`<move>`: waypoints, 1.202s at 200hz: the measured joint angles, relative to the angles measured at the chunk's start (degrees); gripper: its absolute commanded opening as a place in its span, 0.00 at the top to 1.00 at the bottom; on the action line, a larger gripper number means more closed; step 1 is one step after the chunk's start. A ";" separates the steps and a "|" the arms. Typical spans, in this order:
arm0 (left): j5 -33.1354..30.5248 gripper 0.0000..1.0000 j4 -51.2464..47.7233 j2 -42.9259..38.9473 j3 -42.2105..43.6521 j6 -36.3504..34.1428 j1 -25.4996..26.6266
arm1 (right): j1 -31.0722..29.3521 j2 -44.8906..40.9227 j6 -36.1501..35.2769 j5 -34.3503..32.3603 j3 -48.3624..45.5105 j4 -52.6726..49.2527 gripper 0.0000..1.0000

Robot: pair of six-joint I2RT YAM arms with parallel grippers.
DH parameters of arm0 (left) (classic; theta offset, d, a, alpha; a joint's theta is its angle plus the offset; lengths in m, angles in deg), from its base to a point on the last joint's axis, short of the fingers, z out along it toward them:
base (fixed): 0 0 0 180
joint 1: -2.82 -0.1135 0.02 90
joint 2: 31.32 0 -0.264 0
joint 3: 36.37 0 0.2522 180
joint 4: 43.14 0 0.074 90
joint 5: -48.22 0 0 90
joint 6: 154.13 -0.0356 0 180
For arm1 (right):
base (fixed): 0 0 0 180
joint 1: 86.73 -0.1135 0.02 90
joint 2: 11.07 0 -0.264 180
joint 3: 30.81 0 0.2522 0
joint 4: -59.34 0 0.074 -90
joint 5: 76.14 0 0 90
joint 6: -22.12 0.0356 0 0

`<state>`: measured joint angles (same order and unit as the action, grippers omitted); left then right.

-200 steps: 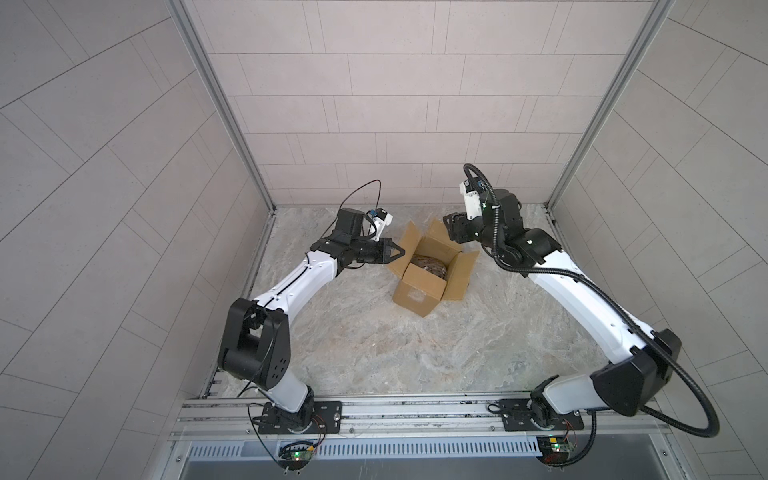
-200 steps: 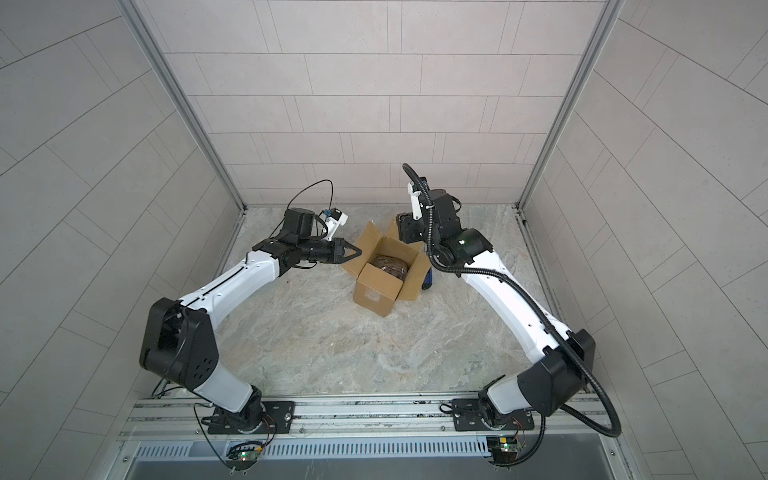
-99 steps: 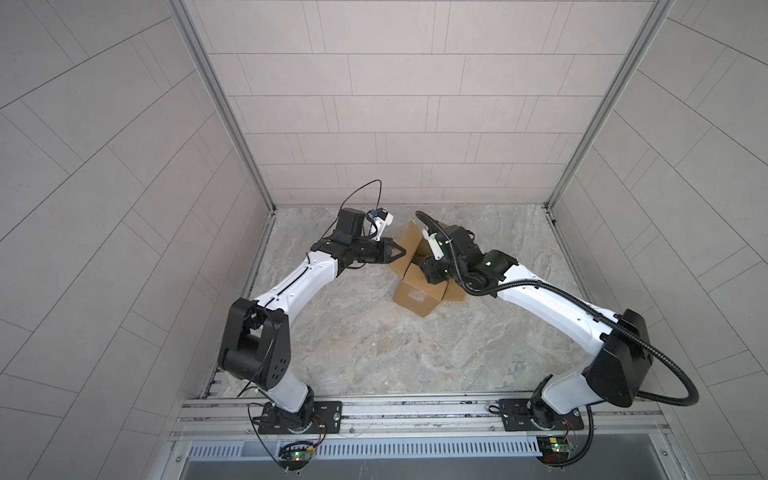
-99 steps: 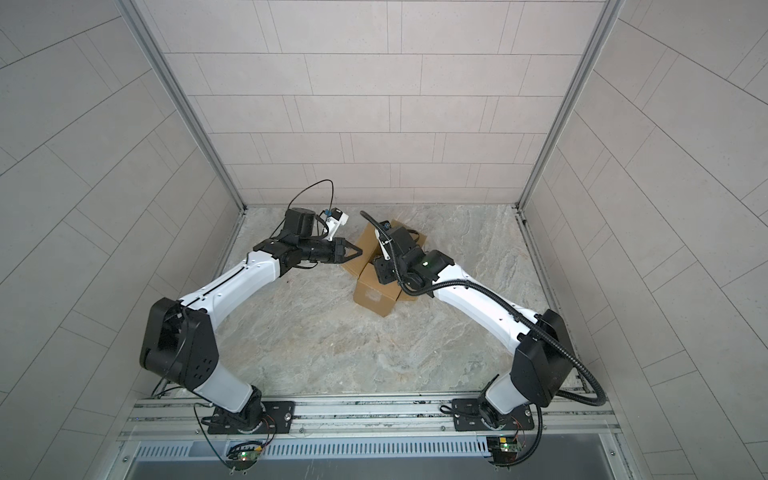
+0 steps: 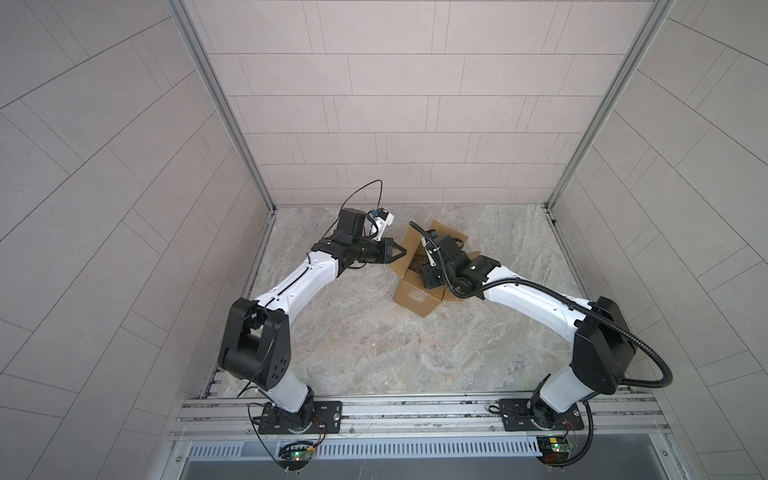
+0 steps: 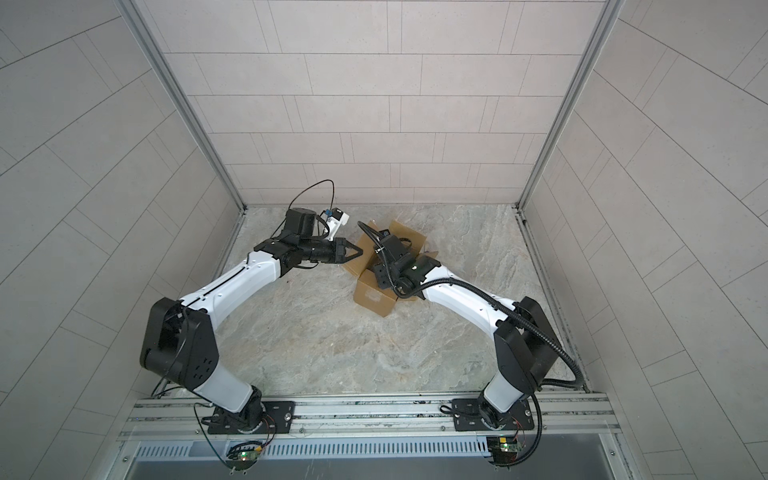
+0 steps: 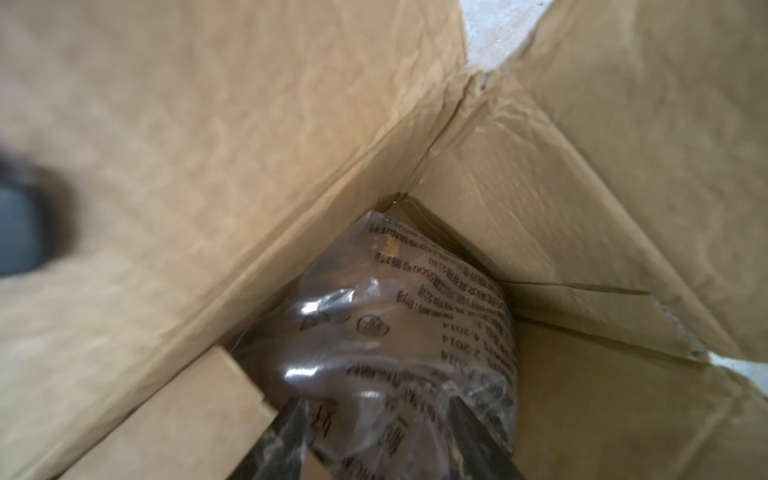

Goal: Unpack the express box
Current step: 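Lower the right gripper into the box toward the black plastic bag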

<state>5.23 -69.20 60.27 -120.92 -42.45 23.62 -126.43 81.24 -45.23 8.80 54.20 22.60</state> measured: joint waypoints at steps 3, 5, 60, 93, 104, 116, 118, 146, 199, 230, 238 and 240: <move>0.00 1.00 0.00 0.00 0.00 -0.02 0.00 | 0.00 0.20 0.11 -0.24 -0.02 0.15 0.41; 0.00 1.00 0.00 0.00 0.00 0.00 0.00 | 0.02 0.39 0.13 -0.44 -0.02 0.31 0.40; -0.42 1.00 0.00 0.02 0.00 0.39 0.02 | 0.00 3.89 0.31 -5.62 1.46 1.62 0.34; -0.92 1.00 -0.09 0.02 0.00 0.39 0.00 | 0.00 6.82 1.27 -8.15 3.96 0.50 0.32; -1.03 1.00 -0.11 0.02 0.00 0.39 0.00 | 0.02 7.74 1.70 -8.72 4.85 0.15 0.31; -1.29 1.00 -0.17 0.02 0.00 0.39 -0.02 | 0.02 8.76 2.10 -9.07 5.53 0.00 0.35; -1.33 1.00 -0.20 0.02 0.00 0.39 -0.04 | 0.02 8.92 2.23 -9.14 5.62 0.00 0.37; -1.64 1.00 -0.22 0.02 0.00 0.48 -0.02 | -0.04 10.84 3.21 -8.90 6.75 -0.02 0.80; -1.99 1.00 -0.46 0.07 0.00 0.57 0.02 | 0.00 11.72 3.58 -8.31 7.82 -1.14 1.00; -2.27 1.00 -0.46 0.07 0.00 0.59 0.11 | 0.00 10.84 3.52 -7.80 8.74 -2.36 1.00; -2.45 1.00 -0.44 0.07 0.00 0.66 0.20 | 0.00 10.25 3.30 -7.61 9.07 -2.73 1.00; -2.49 1.00 -0.44 0.07 0.00 0.68 0.22 | 0.00 10.01 3.26 -7.54 9.14 -2.80 1.00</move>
<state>2.74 -69.63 60.34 -120.92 -41.78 23.84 -126.43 91.26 -41.97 1.26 63.33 19.80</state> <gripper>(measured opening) 0.073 0.049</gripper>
